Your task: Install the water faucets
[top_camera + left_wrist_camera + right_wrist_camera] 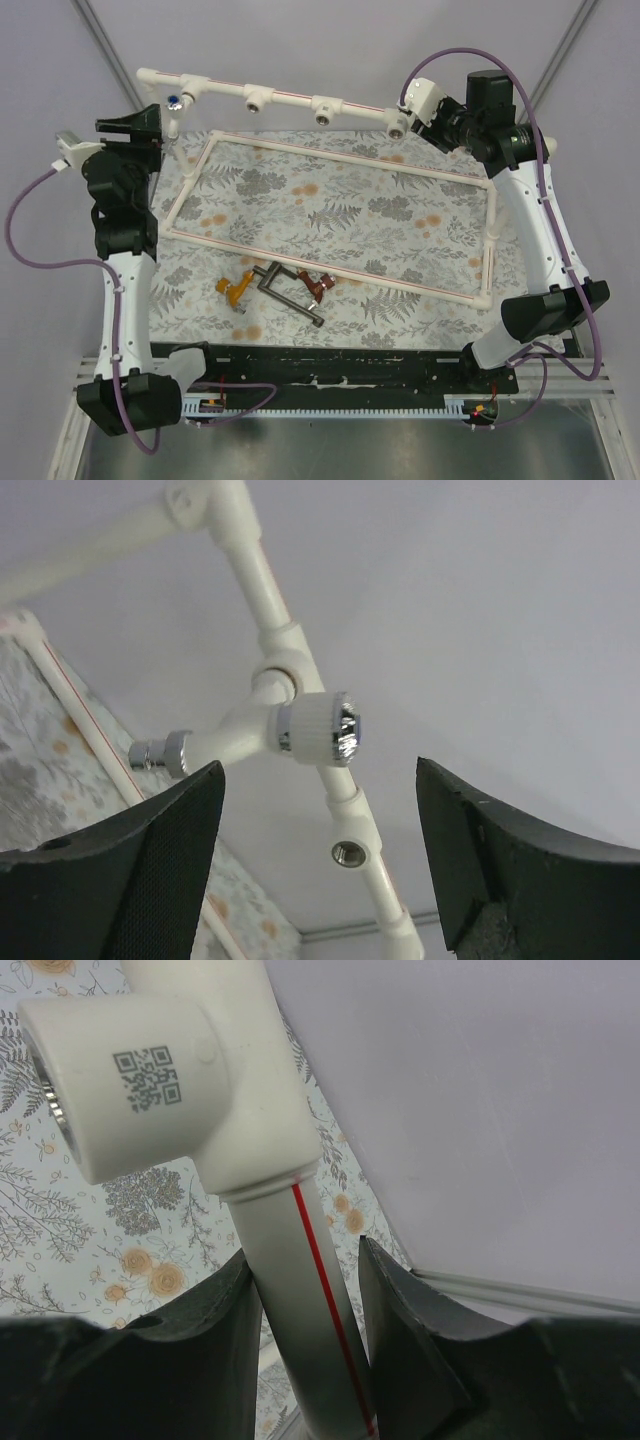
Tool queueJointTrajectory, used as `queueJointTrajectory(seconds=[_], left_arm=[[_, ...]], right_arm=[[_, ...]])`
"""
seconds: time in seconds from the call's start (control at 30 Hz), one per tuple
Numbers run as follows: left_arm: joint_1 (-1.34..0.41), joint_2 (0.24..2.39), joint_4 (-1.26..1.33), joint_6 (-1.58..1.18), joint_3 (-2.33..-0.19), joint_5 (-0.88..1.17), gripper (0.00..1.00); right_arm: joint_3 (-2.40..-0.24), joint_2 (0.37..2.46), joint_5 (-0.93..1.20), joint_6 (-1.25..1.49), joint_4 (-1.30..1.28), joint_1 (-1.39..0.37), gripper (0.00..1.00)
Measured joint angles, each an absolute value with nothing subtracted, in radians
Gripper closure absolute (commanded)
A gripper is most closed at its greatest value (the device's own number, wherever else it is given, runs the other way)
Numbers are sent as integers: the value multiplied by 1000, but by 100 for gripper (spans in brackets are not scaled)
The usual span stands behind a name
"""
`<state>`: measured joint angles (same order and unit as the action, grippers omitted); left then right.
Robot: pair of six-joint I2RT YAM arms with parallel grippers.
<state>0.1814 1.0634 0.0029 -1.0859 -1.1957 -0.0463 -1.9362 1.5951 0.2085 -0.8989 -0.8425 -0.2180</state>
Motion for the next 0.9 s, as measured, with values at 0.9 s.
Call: queueJointTrajectory(seconds=[0.9], left_arm=[[180,1240,133,-1638,-1077,59,38]], right_arm=[[-1936,1599,200,-897,-828,-221,100]])
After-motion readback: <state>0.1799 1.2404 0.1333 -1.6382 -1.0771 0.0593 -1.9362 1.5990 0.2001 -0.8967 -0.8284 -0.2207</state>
